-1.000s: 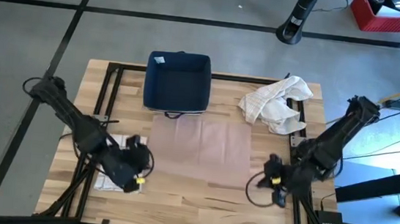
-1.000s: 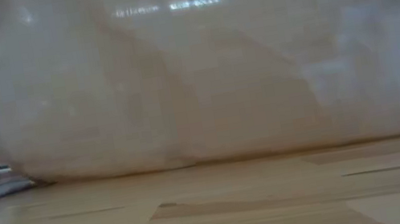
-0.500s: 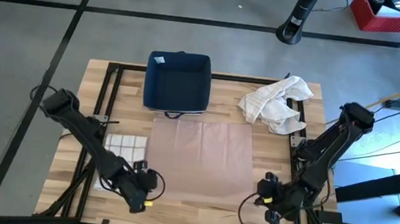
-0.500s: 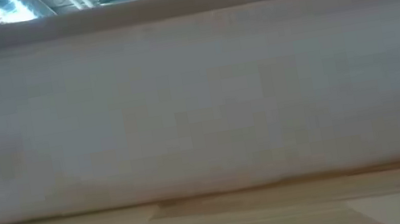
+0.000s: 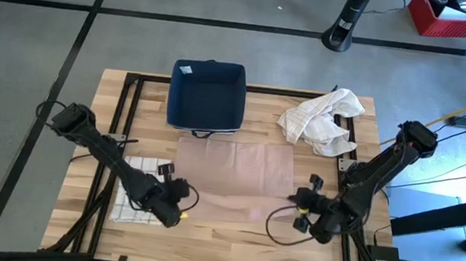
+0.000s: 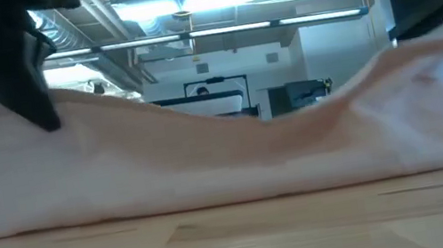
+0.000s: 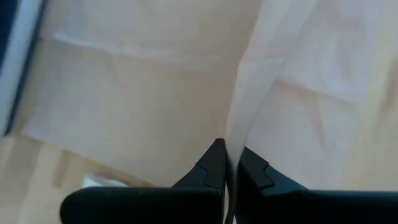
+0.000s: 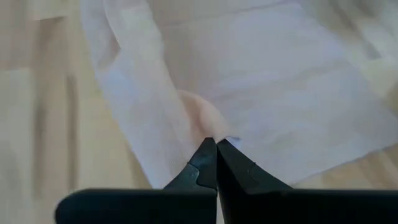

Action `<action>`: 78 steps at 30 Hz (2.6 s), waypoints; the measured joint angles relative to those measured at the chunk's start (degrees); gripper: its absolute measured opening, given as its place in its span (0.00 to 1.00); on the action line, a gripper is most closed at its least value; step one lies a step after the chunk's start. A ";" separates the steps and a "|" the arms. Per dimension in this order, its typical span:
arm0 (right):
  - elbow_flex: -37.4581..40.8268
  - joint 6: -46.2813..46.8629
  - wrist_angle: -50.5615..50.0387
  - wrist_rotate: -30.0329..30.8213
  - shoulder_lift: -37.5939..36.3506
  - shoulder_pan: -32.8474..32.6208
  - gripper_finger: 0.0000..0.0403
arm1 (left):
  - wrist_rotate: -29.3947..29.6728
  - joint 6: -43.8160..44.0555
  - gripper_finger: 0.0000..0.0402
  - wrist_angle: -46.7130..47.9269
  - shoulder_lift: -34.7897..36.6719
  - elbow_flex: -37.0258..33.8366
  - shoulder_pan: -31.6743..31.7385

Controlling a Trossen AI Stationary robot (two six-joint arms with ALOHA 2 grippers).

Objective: Fold towel
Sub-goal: Fold the light brown towel

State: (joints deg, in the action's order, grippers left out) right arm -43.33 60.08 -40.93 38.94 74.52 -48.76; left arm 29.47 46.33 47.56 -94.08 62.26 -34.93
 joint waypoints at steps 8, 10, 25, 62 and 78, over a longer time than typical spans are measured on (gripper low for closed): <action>4.76 3.35 1.64 -4.23 0.00 2.33 0.00 | 0.14 -2.11 0.01 -0.82 -0.01 0.00 2.73; 7.04 6.36 2.84 -5.36 0.00 2.22 0.00 | -0.02 -2.53 0.01 -1.17 -0.58 0.02 3.15; 11.32 9.97 7.53 -5.47 0.02 2.28 0.00 | -4.63 -10.19 0.12 -5.34 -8.35 0.02 4.99; 10.24 33.16 4.34 -12.01 -1.23 6.92 0.36 | -8.63 2.06 0.01 0.82 -8.24 -3.74 5.26; 5.53 -25.60 1.72 -17.57 -1.25 6.24 0.49 | -8.61 -1.30 0.01 -0.69 -8.24 -3.76 5.43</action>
State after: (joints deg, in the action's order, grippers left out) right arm -37.80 34.48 -39.21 21.37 73.27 -42.52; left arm 20.86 45.02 46.87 -102.32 58.50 -29.50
